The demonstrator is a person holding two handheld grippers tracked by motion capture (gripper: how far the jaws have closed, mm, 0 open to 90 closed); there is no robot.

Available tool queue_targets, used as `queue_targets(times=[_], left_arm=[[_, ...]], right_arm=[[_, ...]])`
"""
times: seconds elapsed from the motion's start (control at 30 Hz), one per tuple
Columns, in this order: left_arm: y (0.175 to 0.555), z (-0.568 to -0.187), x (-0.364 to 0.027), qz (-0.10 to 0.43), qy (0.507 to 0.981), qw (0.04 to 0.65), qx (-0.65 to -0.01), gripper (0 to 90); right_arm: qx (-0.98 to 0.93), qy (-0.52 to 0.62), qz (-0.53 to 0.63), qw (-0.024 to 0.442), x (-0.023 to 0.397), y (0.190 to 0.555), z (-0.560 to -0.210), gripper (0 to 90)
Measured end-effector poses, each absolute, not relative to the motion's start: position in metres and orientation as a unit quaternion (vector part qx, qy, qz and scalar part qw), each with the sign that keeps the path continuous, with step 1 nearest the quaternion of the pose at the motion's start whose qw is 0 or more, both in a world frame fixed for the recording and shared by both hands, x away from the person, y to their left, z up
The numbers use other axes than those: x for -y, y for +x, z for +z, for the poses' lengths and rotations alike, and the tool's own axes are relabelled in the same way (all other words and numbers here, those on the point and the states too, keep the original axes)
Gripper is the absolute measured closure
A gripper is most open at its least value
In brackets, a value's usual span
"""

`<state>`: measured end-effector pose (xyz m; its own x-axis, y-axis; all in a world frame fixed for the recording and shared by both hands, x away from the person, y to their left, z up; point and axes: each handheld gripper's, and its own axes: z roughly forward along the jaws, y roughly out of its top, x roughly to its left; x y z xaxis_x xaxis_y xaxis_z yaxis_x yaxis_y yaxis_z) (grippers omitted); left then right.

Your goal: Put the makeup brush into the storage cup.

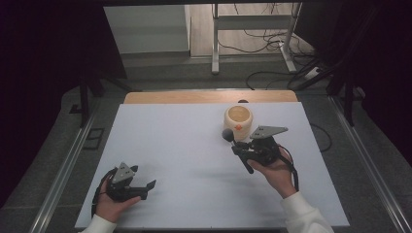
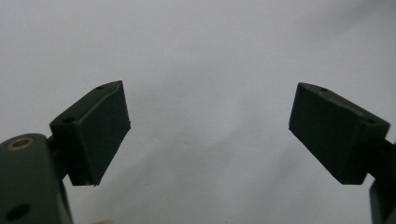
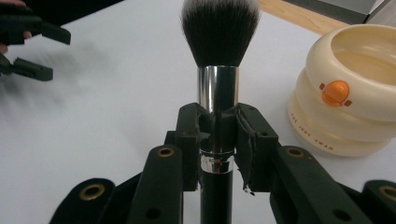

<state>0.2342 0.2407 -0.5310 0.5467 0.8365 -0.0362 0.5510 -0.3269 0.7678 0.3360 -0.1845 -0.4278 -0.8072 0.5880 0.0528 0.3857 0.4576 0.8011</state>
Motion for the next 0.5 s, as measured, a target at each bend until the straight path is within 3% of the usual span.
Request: queue_targets(times=[0.5], left_arm=[[0.2344, -0.5313, -0.2406, 0.187, 0.793, 0.380, -0.437, 13.3]], right_arm=[[-0.821, 0.318, 0.460, 0.114, 0.1879, 0.3416, -0.4231, 71.9]])
